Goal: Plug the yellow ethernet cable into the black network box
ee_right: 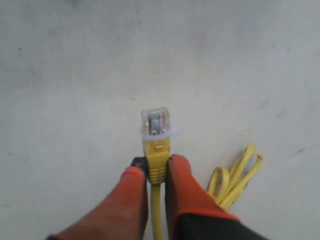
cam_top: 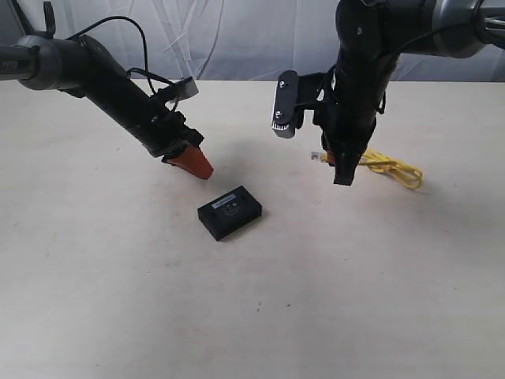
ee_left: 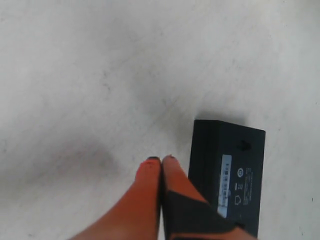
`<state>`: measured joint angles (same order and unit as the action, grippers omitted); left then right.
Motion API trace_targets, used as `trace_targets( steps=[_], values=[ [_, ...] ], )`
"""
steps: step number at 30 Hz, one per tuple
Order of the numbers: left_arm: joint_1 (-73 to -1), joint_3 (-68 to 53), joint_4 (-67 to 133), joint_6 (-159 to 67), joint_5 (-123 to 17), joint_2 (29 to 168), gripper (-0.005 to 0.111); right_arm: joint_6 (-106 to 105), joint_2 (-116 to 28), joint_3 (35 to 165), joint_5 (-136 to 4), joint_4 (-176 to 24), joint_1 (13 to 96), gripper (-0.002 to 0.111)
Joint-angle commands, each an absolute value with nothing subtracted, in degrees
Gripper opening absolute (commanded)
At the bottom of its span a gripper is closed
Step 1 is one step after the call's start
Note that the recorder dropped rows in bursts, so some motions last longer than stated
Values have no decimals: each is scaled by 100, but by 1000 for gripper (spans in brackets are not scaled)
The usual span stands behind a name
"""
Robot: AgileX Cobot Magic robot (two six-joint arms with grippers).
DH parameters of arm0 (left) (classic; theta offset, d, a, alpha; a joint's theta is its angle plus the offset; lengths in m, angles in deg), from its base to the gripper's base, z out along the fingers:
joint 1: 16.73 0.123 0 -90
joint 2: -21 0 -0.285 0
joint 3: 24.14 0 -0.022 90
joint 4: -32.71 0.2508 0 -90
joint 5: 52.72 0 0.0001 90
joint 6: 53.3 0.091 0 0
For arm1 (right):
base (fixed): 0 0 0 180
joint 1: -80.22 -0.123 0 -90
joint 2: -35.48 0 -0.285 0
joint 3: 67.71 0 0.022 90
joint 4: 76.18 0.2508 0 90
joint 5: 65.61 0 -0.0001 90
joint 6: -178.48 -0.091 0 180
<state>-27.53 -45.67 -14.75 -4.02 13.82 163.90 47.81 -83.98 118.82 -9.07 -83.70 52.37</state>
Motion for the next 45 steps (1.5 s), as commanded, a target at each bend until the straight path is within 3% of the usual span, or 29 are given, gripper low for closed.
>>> trace_targets(
  steps=[1,8,16,32,45],
  values=[
    [-2770,-4577,-1591,-492,1372,16357,0,2951,-8292,11817,-343,-8546,4880,-1],
    [-2839,-4577,-1482,-690,1458,16357,0,1662,-8304,11817,171,-8346,4222,-1],
    [-3035,-4577,-1336,-841,1409,16357,0,1243,-8711,11817,255,-7463,4131,-1],
    [-3054,-4577,-1282,-841,1396,16357,0,1369,-9170,11760,-961,-7040,4156,-1],
    [-3054,-4577,-1261,-830,1373,16357,0,1673,-9054,10530,-2782,-6648,4156,-1]
  ],
)
